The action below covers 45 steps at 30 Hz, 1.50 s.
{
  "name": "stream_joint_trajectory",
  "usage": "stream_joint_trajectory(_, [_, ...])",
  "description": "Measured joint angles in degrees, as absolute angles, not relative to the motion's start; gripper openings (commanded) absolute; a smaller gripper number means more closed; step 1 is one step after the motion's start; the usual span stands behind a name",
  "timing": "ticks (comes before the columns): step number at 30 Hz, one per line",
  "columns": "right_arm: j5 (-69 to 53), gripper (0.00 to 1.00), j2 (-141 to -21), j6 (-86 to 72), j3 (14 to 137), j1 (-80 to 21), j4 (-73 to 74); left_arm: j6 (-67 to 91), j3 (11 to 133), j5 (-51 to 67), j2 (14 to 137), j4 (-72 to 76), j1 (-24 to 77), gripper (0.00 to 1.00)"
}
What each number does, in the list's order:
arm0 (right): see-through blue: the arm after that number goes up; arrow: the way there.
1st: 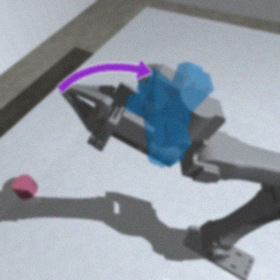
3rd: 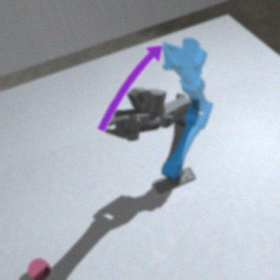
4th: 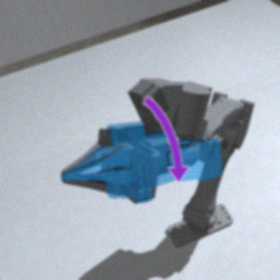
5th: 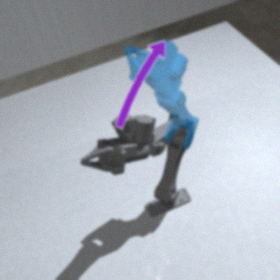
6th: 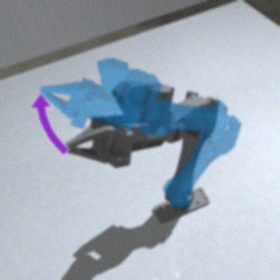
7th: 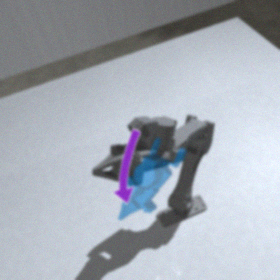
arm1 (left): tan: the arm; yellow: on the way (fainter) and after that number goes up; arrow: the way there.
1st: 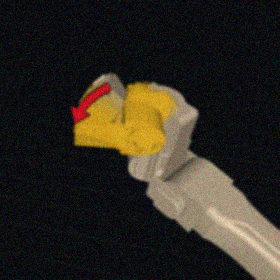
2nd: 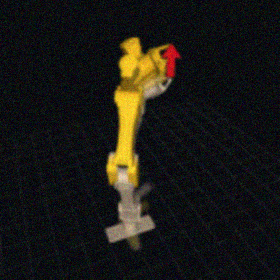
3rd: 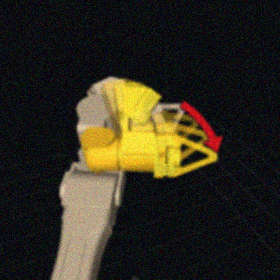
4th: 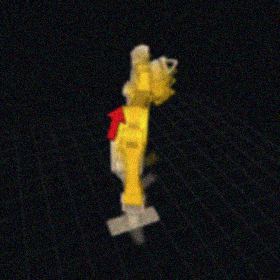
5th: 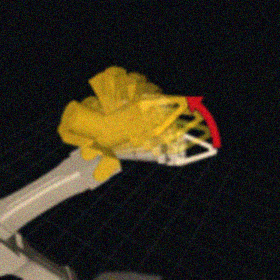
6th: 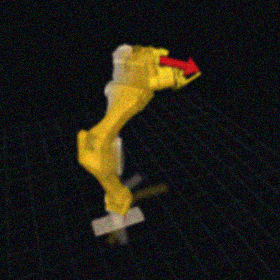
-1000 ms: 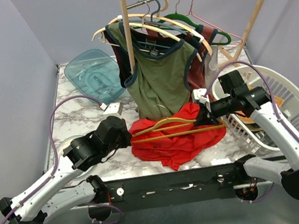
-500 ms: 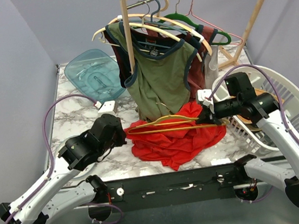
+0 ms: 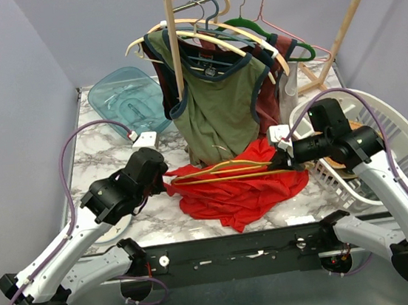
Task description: Place the tank top on the hanger
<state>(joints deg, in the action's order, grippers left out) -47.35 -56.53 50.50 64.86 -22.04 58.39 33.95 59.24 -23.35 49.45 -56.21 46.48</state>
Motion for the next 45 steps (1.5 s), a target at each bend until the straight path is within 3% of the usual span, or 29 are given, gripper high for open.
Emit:
stream_joint_trajectory(11, [-46.15,0.01,-58.30,49.54,64.86,-22.06,57.65,32.34,60.86,-21.23,50.89,-56.14,46.19,0.00])
stream_joint_trajectory(29, [-49.17,0.01,-67.90,35.35,66.52,-30.46,40.64,33.85,64.84,-15.07,51.31,-52.38,45.80,0.02])
stream_joint_trajectory(30, [-49.47,0.01,-68.10,34.61,66.52,-30.48,39.86,33.67,65.28,-14.33,51.29,-52.03,45.76,0.07])
stream_joint_trajectory(31, [-49.67,0.01,-68.16,34.22,66.50,-30.48,39.29,33.43,65.56,-13.78,51.29,-51.75,45.74,0.28])
stream_joint_trajectory(33, [-50.04,0.00,-68.18,33.67,66.39,-30.57,38.30,32.08,66.02,-12.08,51.16,-51.31,45.69,0.48])
stream_joint_trajectory(34, [-50.22,0.00,-68.16,33.45,66.26,-30.59,37.89,31.31,66.17,-10.87,50.94,-51.07,45.60,0.66])
stream_joint_trajectory(35, [-50.39,0.00,-68.16,33.36,65.91,-30.59,37.28,29.80,66.32,-9.47,50.59,-50.96,45.56,0.73])
stream_joint_trajectory(37, [-50.68,0.00,-68.05,33.21,64.97,-30.59,36.58,26.37,67.20,-6.72,49.71,-51.42,45.50,0.82])
stream_joint_trajectory(45, [-54.06,0.01,-67.81,37.36,62.15,-30.59,36.97,4.93,67.79,4.58,43.24,-51.00,45.50,0.85])
